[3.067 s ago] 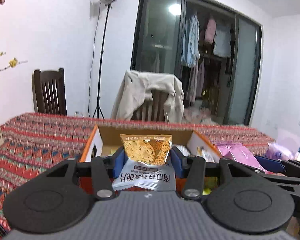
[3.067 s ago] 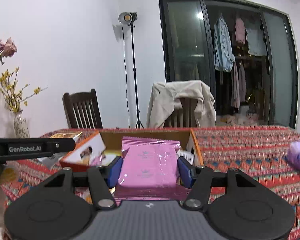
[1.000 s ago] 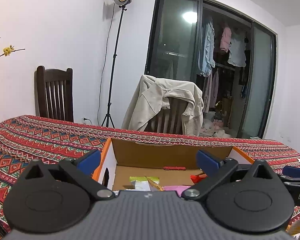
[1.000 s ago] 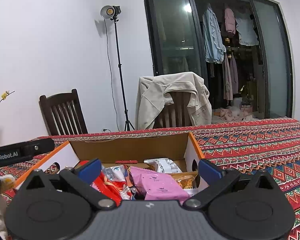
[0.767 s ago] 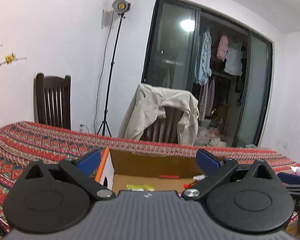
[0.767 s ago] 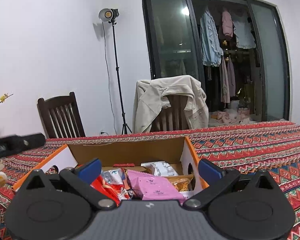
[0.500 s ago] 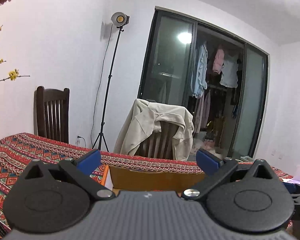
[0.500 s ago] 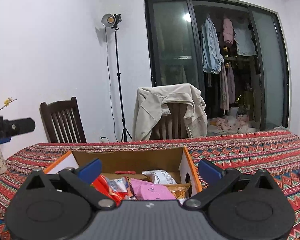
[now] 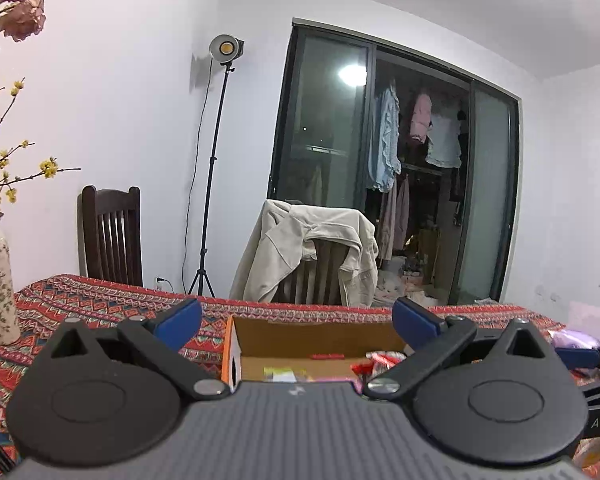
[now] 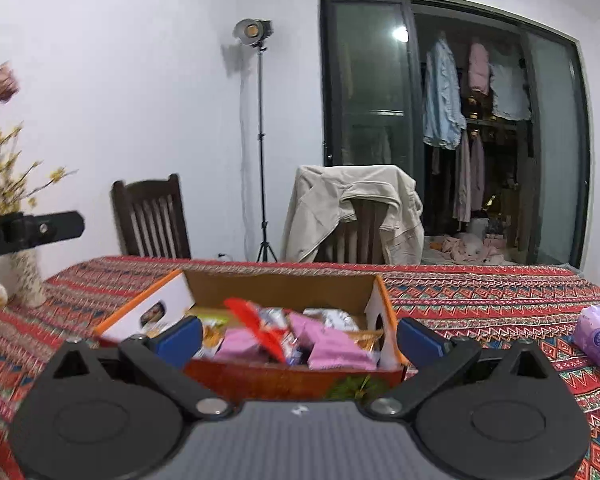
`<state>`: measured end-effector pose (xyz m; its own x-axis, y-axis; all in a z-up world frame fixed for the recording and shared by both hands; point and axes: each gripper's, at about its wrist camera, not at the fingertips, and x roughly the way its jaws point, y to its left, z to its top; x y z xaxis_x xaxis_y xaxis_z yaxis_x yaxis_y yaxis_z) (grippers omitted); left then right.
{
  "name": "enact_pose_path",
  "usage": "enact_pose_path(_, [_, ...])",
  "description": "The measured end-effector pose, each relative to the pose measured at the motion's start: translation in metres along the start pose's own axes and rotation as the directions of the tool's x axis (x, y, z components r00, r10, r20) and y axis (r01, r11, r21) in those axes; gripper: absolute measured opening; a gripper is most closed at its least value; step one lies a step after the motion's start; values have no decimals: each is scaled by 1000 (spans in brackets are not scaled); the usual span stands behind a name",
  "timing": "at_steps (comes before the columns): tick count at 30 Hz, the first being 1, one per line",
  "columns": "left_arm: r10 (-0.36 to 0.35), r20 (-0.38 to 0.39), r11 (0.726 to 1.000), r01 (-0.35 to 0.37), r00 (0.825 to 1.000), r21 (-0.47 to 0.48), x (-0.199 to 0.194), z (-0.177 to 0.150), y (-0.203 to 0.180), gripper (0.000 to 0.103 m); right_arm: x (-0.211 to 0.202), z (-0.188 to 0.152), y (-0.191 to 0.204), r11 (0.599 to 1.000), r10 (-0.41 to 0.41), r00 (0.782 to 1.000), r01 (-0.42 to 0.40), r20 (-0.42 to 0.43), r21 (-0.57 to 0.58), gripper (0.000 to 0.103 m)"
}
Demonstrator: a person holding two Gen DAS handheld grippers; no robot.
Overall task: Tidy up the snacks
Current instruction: 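Lift both open tools out of the box and move back to the pile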
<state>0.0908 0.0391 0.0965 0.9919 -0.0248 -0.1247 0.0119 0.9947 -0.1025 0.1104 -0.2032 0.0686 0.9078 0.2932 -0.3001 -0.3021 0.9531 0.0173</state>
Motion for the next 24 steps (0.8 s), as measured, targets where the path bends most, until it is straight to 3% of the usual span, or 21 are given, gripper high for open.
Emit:
enact_pose_path(12, [-19, -52, 1000, 19, 998, 0, -51, -29, 7, 103, -41, -36, 25, 998, 70, 997, -70, -43, -4, 103])
enact_pose_path(24, [17, -153, 1000, -21, 988, -24, -72, -65, 22, 103, -49, -66, 38, 990, 139, 982, -138, -130, 15, 103])
